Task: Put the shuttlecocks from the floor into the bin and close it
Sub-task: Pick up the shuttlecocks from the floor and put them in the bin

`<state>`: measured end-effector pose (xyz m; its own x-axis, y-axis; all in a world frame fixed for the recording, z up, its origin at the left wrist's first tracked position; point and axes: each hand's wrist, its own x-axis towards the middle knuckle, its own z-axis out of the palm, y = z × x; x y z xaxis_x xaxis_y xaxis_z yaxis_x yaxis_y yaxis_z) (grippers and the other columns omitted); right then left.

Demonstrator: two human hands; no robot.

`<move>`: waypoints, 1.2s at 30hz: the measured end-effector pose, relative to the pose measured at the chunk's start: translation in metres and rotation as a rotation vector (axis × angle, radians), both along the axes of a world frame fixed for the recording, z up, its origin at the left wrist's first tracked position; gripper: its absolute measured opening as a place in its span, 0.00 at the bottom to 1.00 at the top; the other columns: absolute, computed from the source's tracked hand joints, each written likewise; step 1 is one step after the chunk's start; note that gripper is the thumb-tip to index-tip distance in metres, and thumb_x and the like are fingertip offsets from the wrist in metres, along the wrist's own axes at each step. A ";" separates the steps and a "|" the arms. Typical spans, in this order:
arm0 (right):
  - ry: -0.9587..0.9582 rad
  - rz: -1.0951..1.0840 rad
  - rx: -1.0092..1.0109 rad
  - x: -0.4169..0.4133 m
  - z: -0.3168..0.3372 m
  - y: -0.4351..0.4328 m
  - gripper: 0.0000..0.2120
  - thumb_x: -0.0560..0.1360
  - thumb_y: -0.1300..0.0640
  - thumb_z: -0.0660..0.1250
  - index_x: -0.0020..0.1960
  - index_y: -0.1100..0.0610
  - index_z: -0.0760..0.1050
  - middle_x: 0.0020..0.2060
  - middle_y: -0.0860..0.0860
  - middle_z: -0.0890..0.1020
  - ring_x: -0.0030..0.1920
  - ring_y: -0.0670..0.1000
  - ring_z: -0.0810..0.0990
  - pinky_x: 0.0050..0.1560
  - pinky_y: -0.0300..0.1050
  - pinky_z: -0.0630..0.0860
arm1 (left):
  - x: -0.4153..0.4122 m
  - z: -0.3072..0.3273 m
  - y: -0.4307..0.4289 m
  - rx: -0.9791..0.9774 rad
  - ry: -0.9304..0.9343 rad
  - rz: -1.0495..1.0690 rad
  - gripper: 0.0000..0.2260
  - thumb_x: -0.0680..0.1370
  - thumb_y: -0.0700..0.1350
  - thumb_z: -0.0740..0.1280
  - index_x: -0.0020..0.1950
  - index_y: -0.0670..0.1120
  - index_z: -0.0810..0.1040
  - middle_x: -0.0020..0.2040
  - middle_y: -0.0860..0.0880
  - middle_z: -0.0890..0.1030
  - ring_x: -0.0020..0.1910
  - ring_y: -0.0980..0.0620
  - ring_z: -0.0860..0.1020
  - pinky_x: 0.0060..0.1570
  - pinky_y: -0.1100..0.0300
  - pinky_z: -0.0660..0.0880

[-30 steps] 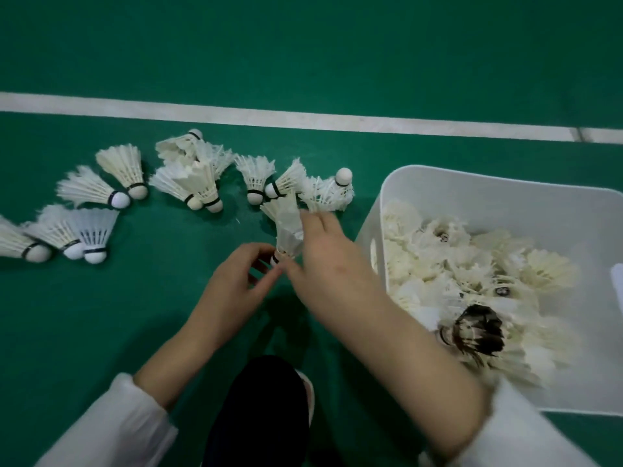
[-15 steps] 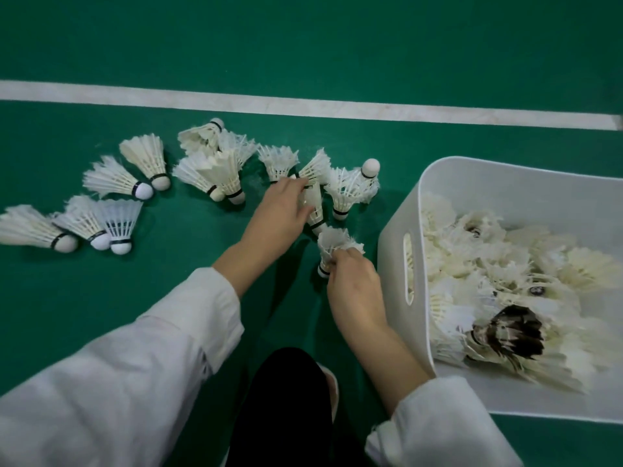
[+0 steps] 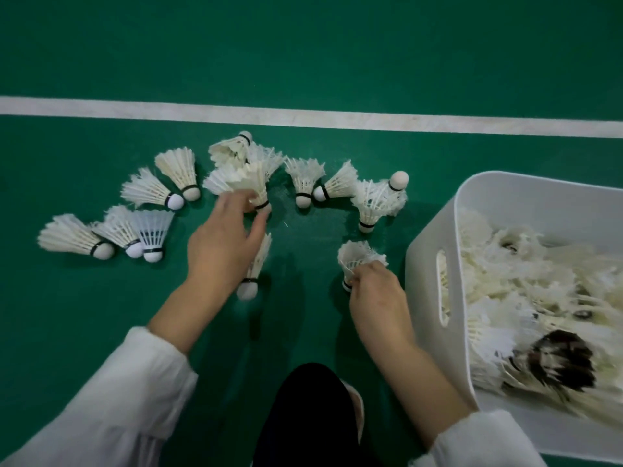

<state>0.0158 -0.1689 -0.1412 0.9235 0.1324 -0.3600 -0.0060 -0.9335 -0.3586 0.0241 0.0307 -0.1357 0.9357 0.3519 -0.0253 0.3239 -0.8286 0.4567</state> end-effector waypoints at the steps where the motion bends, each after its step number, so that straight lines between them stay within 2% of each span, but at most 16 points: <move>1: -0.012 0.009 0.001 -0.001 0.000 0.001 0.11 0.74 0.70 0.56 0.50 0.62 0.75 0.50 0.56 0.75 0.49 0.55 0.73 0.42 0.41 0.62 | 0.006 0.002 0.006 0.057 0.000 0.007 0.18 0.78 0.53 0.59 0.67 0.50 0.66 0.62 0.51 0.72 0.45 0.44 0.77 0.39 0.54 0.71; 3: -0.044 0.022 0.034 -0.002 0.004 0.005 0.11 0.74 0.70 0.57 0.51 0.62 0.75 0.48 0.56 0.75 0.48 0.56 0.72 0.42 0.43 0.62 | 0.020 0.000 0.013 0.114 0.032 0.004 0.23 0.79 0.52 0.59 0.72 0.49 0.58 0.69 0.50 0.66 0.51 0.43 0.77 0.37 0.54 0.70; 6: -0.098 0.039 0.142 0.002 0.020 0.014 0.09 0.75 0.68 0.57 0.49 0.62 0.75 0.44 0.57 0.75 0.45 0.57 0.71 0.41 0.43 0.58 | 0.036 -0.010 0.014 0.170 0.130 -0.040 0.23 0.79 0.50 0.58 0.73 0.48 0.57 0.69 0.48 0.67 0.49 0.42 0.78 0.34 0.55 0.69; 9: -0.140 0.056 0.261 0.011 0.048 0.020 0.06 0.78 0.63 0.56 0.48 0.60 0.72 0.42 0.55 0.75 0.41 0.55 0.69 0.38 0.47 0.58 | 0.038 -0.010 0.014 0.209 0.155 -0.026 0.12 0.78 0.47 0.58 0.61 0.47 0.69 0.57 0.45 0.76 0.45 0.41 0.77 0.35 0.55 0.69; 12: -0.191 0.060 0.318 0.028 0.083 0.016 0.05 0.78 0.59 0.58 0.49 0.57 0.72 0.44 0.53 0.78 0.43 0.56 0.74 0.41 0.49 0.67 | 0.027 0.008 0.010 0.177 0.137 -0.022 0.07 0.78 0.50 0.59 0.50 0.50 0.73 0.50 0.46 0.80 0.43 0.43 0.76 0.35 0.55 0.70; 14: -0.253 0.139 0.266 0.043 0.109 0.006 0.05 0.77 0.57 0.60 0.49 0.55 0.75 0.47 0.52 0.78 0.46 0.55 0.76 0.44 0.48 0.70 | 0.019 0.034 0.000 0.102 0.076 -0.062 0.07 0.78 0.51 0.60 0.49 0.52 0.76 0.49 0.50 0.81 0.42 0.45 0.76 0.35 0.55 0.71; 18: -0.349 0.395 0.019 0.069 0.167 -0.033 0.08 0.76 0.55 0.61 0.49 0.54 0.78 0.49 0.52 0.79 0.49 0.56 0.78 0.48 0.50 0.75 | 0.019 0.103 -0.042 -0.018 -0.136 -0.158 0.09 0.78 0.51 0.61 0.54 0.54 0.79 0.49 0.53 0.81 0.44 0.48 0.76 0.37 0.56 0.69; 21: -0.372 0.355 -0.006 0.074 0.210 -0.084 0.07 0.75 0.55 0.64 0.48 0.56 0.79 0.46 0.53 0.80 0.47 0.55 0.79 0.51 0.52 0.75 | 0.022 0.144 -0.082 -0.229 -0.303 -0.246 0.07 0.76 0.52 0.65 0.51 0.56 0.81 0.46 0.58 0.77 0.44 0.55 0.76 0.40 0.54 0.74; 23: -0.390 0.233 -0.001 0.070 0.223 -0.121 0.07 0.74 0.55 0.65 0.47 0.56 0.80 0.44 0.53 0.80 0.45 0.54 0.79 0.50 0.51 0.75 | 0.023 0.160 -0.108 -0.266 -0.376 -0.350 0.06 0.74 0.52 0.67 0.49 0.56 0.82 0.45 0.59 0.77 0.42 0.58 0.74 0.42 0.54 0.74; 26: -0.307 -0.002 0.030 0.058 0.208 -0.168 0.07 0.75 0.53 0.65 0.49 0.55 0.80 0.43 0.50 0.81 0.45 0.51 0.80 0.47 0.46 0.76 | 0.018 0.167 -0.142 -0.322 -0.337 -0.430 0.05 0.72 0.54 0.69 0.46 0.56 0.82 0.41 0.58 0.79 0.36 0.60 0.76 0.36 0.52 0.75; 29: -0.224 -0.136 0.068 0.049 0.164 -0.191 0.08 0.76 0.53 0.64 0.51 0.55 0.80 0.47 0.50 0.82 0.46 0.49 0.80 0.43 0.42 0.74 | 0.009 0.159 -0.166 -0.291 -0.245 -0.438 0.05 0.72 0.56 0.69 0.45 0.58 0.82 0.41 0.62 0.81 0.27 0.68 0.71 0.23 0.63 0.67; 31: -0.210 -0.142 0.102 0.050 0.135 -0.195 0.09 0.76 0.55 0.64 0.52 0.56 0.80 0.50 0.50 0.81 0.48 0.49 0.80 0.44 0.39 0.72 | 0.004 0.151 -0.174 -0.228 -0.251 -0.461 0.05 0.72 0.56 0.69 0.44 0.58 0.82 0.41 0.62 0.81 0.29 0.68 0.72 0.23 0.64 0.66; 33: -0.217 -0.114 0.094 0.055 0.114 -0.197 0.10 0.77 0.56 0.63 0.53 0.57 0.80 0.51 0.51 0.81 0.49 0.50 0.79 0.42 0.37 0.72 | 0.003 0.143 -0.177 -0.197 -0.267 -0.476 0.04 0.72 0.55 0.69 0.44 0.58 0.82 0.41 0.62 0.81 0.34 0.63 0.74 0.26 0.59 0.72; 36: -0.223 -0.076 0.058 0.064 0.092 -0.199 0.11 0.77 0.58 0.62 0.52 0.60 0.81 0.51 0.53 0.81 0.50 0.53 0.79 0.52 0.45 0.74 | 0.001 0.131 -0.179 -0.141 -0.293 -0.504 0.05 0.72 0.54 0.68 0.45 0.57 0.83 0.40 0.62 0.80 0.36 0.60 0.76 0.31 0.55 0.75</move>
